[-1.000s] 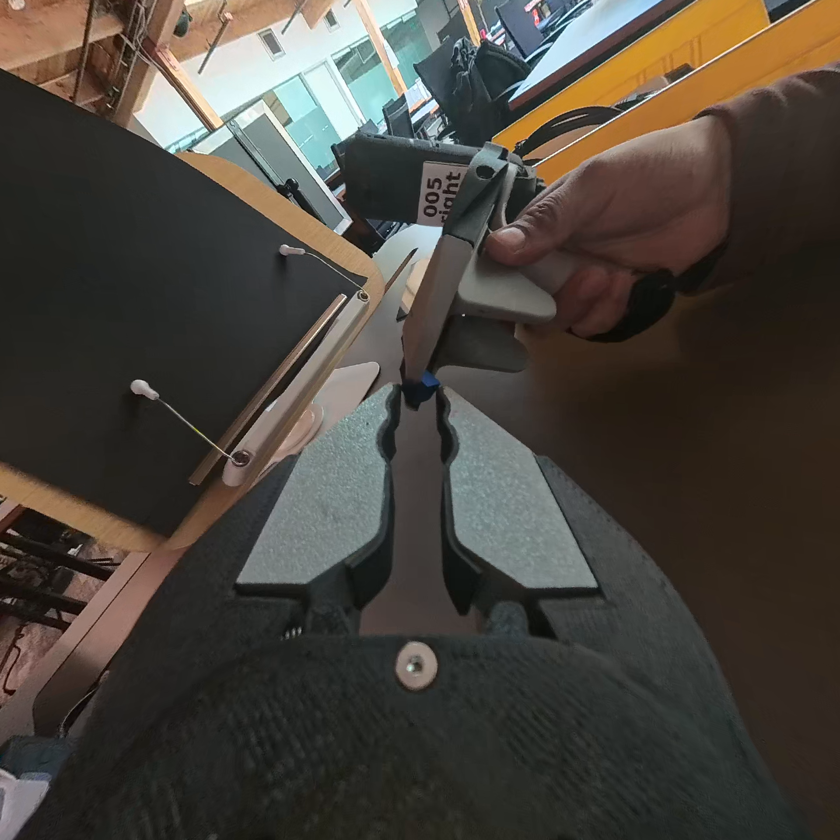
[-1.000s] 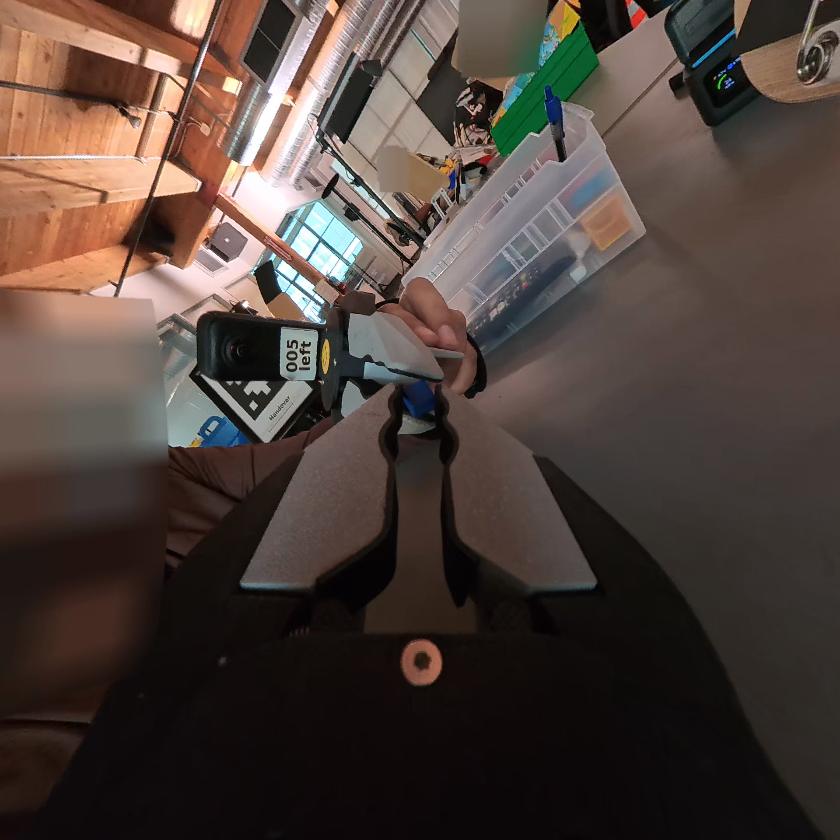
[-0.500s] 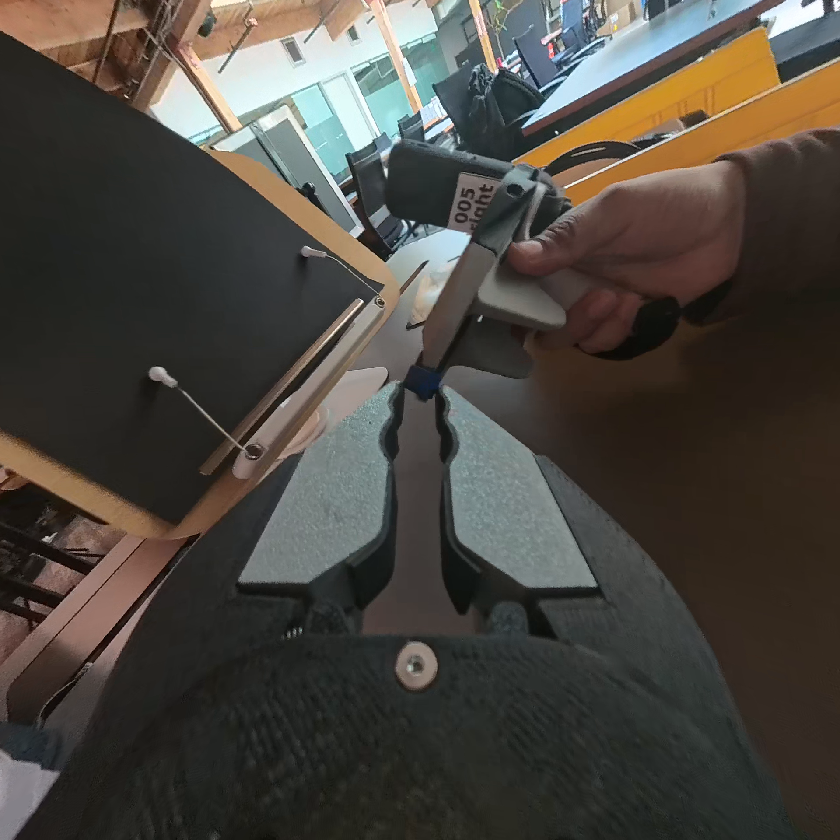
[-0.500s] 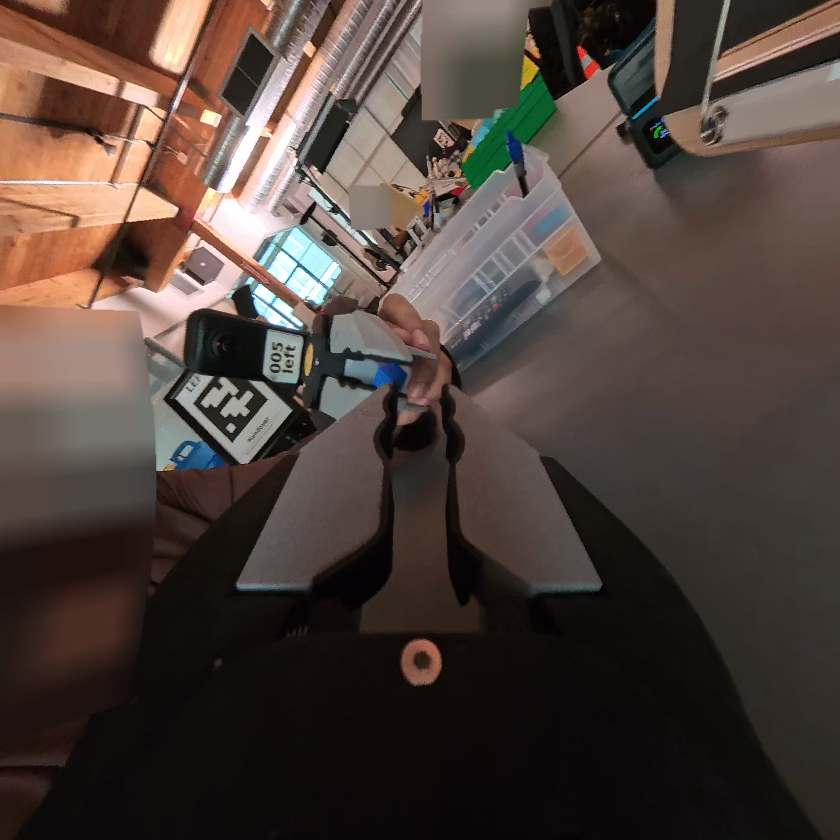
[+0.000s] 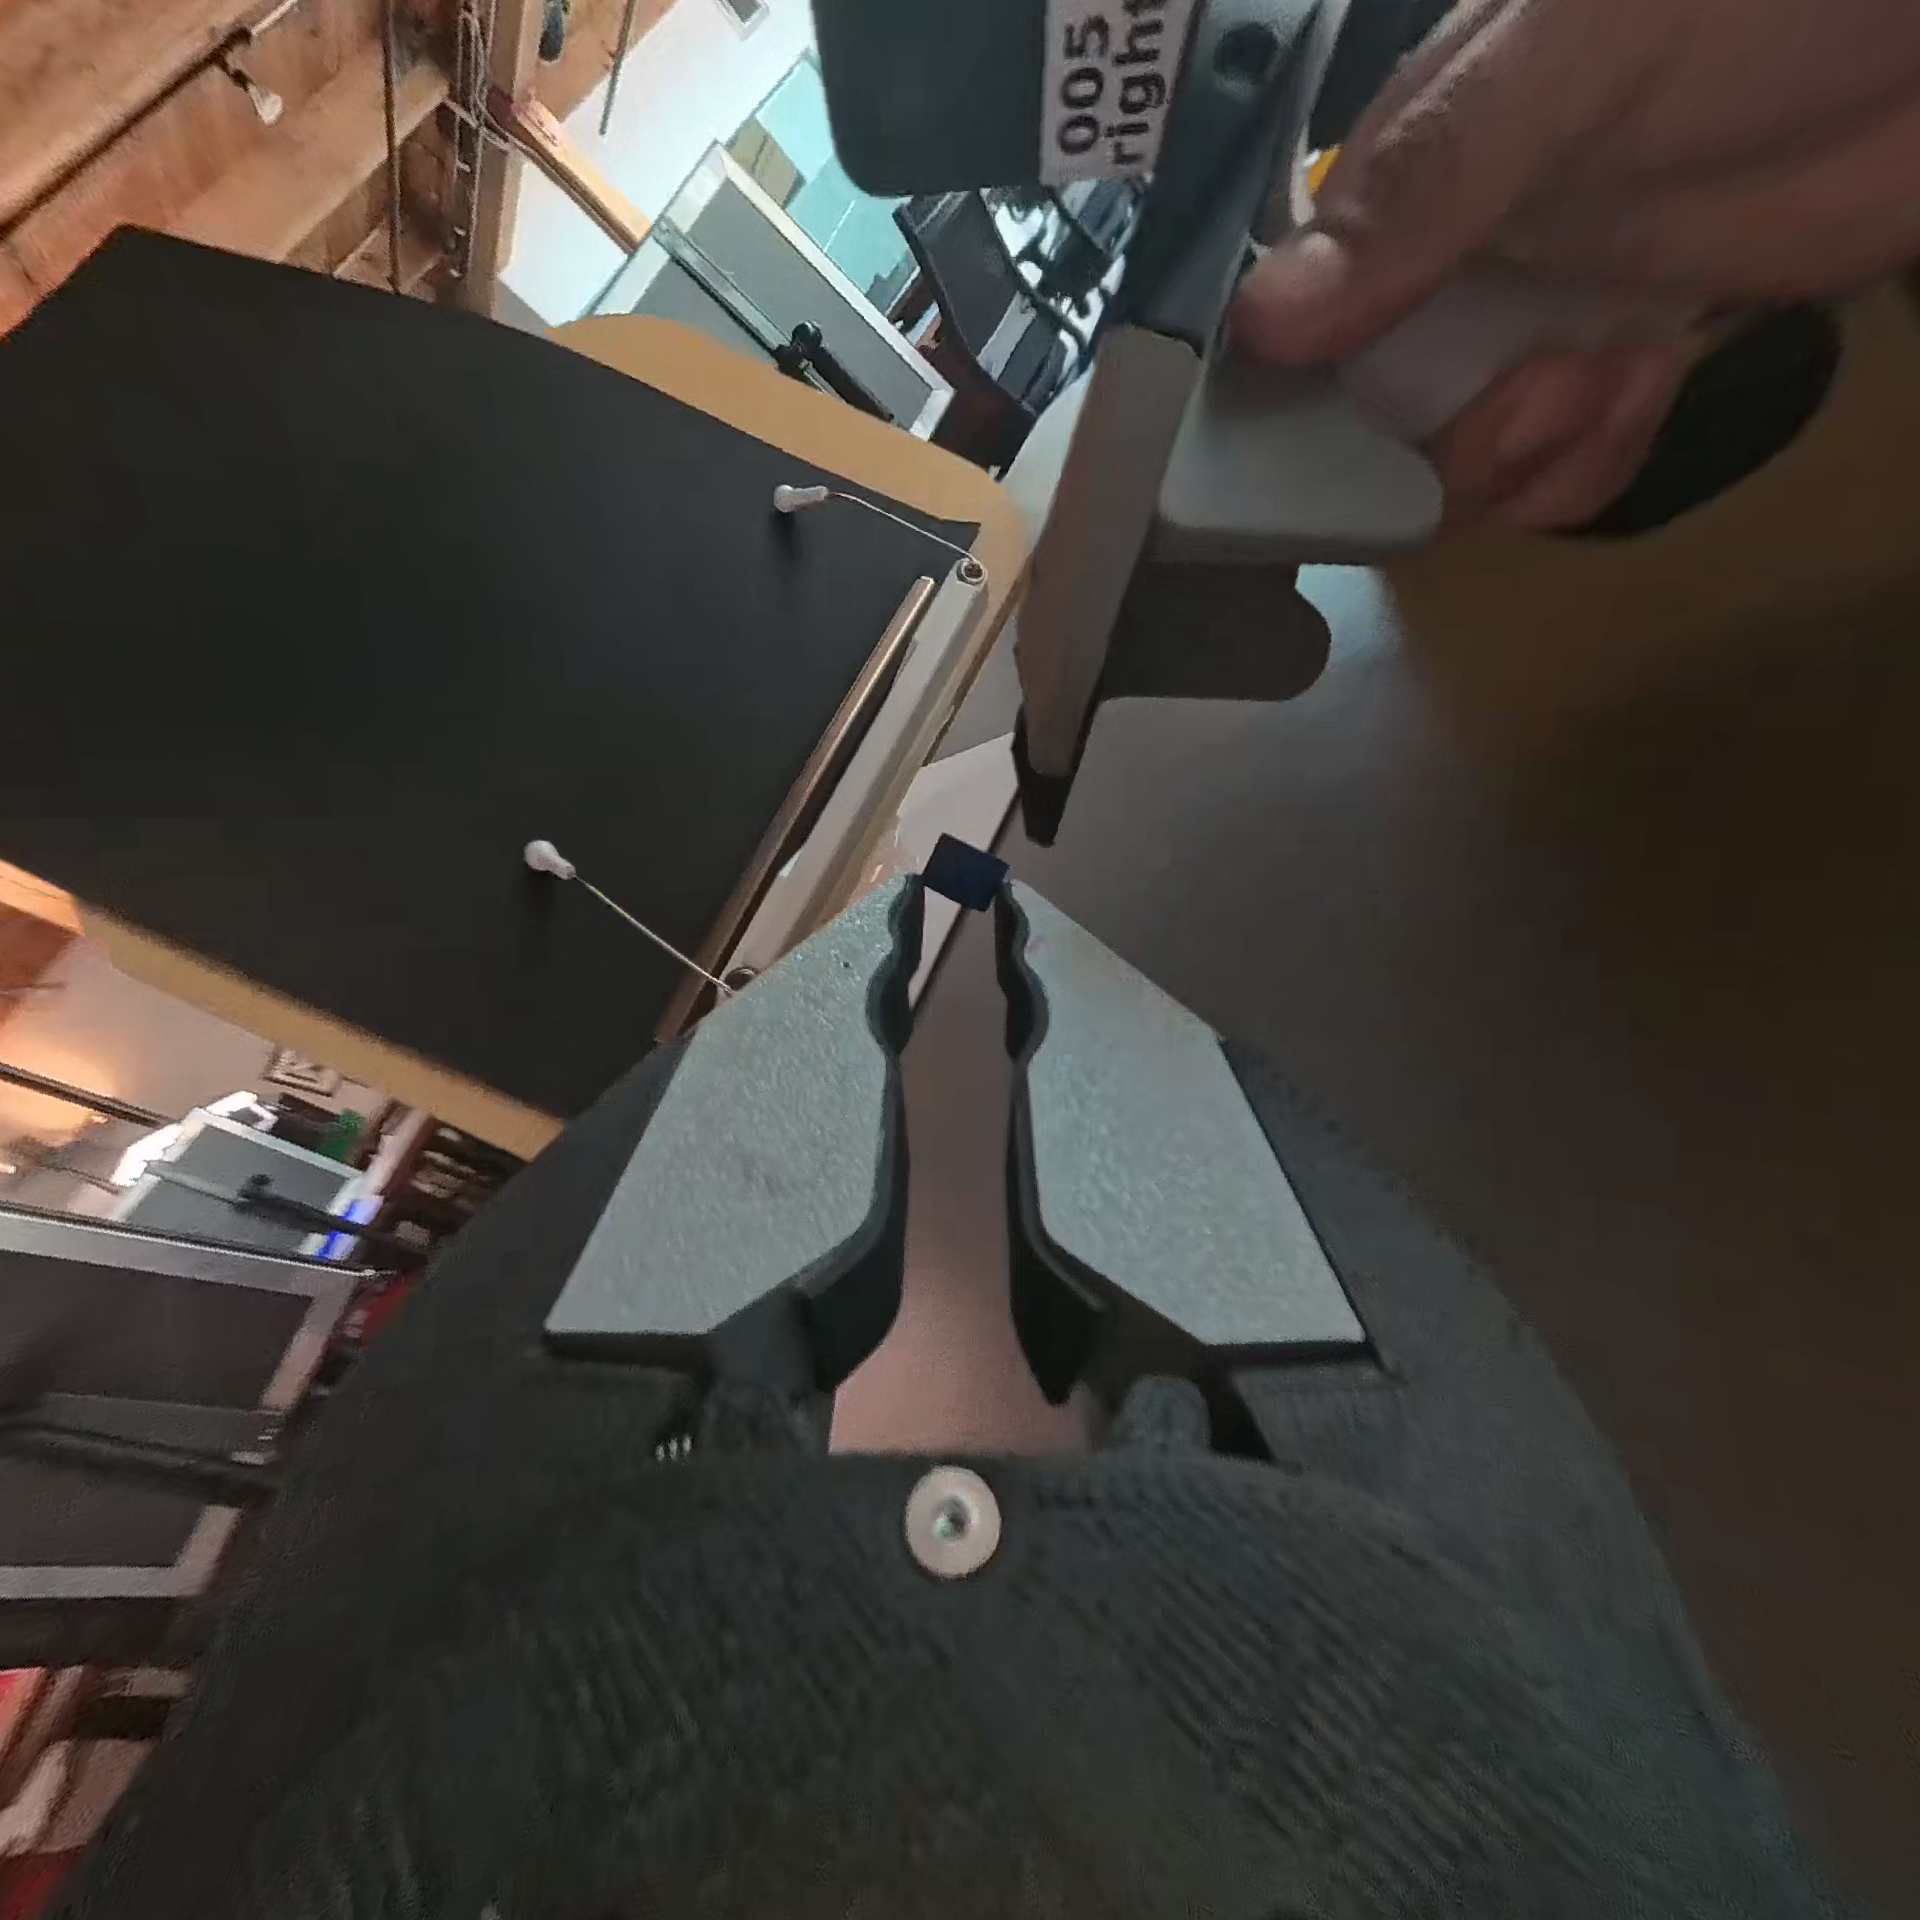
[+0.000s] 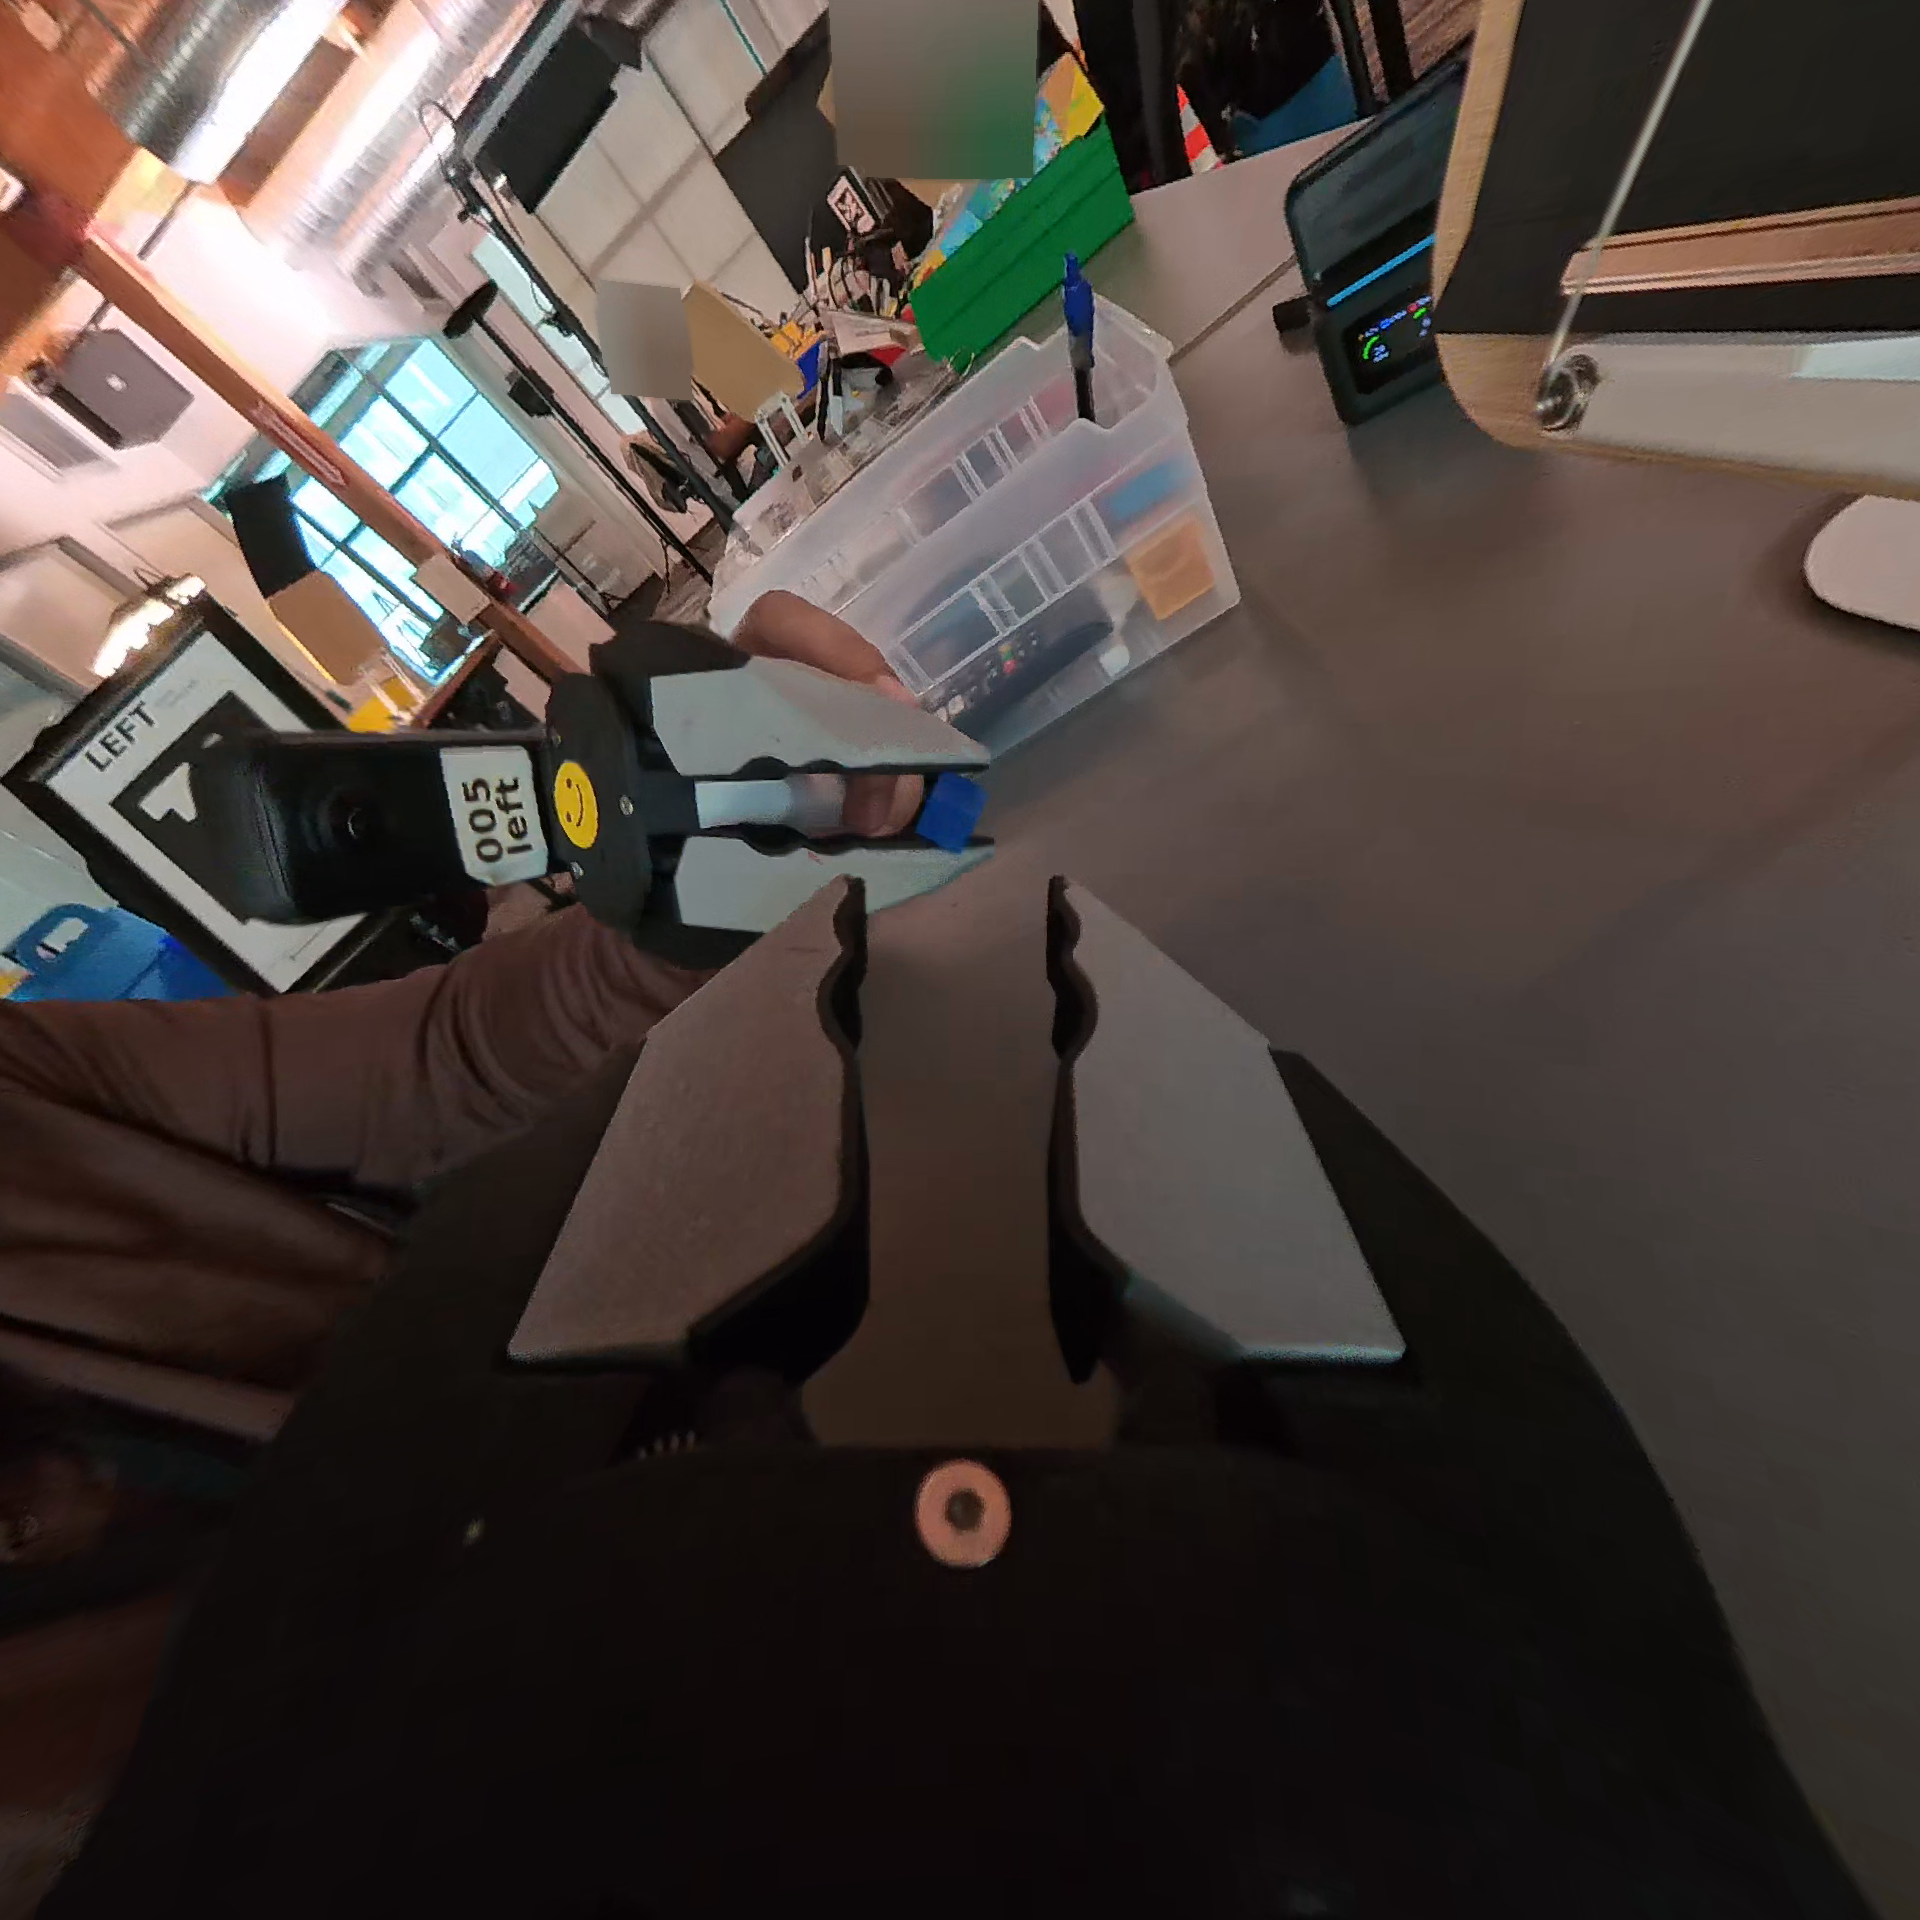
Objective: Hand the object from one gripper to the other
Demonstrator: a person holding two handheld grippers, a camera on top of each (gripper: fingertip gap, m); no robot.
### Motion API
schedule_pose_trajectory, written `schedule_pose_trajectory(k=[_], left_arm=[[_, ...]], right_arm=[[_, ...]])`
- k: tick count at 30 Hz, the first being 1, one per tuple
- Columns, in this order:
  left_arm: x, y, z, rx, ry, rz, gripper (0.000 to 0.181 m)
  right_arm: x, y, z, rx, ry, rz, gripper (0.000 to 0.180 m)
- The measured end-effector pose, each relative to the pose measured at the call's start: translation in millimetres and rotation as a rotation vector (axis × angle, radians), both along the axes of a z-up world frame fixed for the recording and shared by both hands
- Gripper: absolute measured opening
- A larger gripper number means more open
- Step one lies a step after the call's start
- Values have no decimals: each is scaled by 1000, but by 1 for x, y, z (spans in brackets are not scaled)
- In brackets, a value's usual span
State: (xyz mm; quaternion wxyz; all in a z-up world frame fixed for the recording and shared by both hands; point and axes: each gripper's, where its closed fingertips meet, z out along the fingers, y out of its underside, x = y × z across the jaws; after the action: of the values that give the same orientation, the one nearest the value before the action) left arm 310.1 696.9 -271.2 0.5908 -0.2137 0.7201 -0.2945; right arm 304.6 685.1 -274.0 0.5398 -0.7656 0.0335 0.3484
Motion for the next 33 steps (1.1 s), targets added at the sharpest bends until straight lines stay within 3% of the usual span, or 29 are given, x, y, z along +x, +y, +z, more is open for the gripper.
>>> schedule_pose_trajectory(k=[8,10,12,15,22,33], left_arm=[[0,-7,-7,218,-29,30,10],[1,-7,-11,276,-25,44,10],[1,-8,-12,328,-34,57,10],[1,-8,-10,321,-37,72,10],[2,-5,-5,-70,32,26,13],[-8,-12,7,-838,319,-255,21]], right_arm=[[-9,5,-2,12,39,23,29],[-10,7,-5,2,41,22,25],[-6,9,-10,-4,19,-11,10],[-5,8,-7,12,34,-8,8],[13,2,11,115,-161,-102,7],[9,-7,26,306,-1054,-196,6]])
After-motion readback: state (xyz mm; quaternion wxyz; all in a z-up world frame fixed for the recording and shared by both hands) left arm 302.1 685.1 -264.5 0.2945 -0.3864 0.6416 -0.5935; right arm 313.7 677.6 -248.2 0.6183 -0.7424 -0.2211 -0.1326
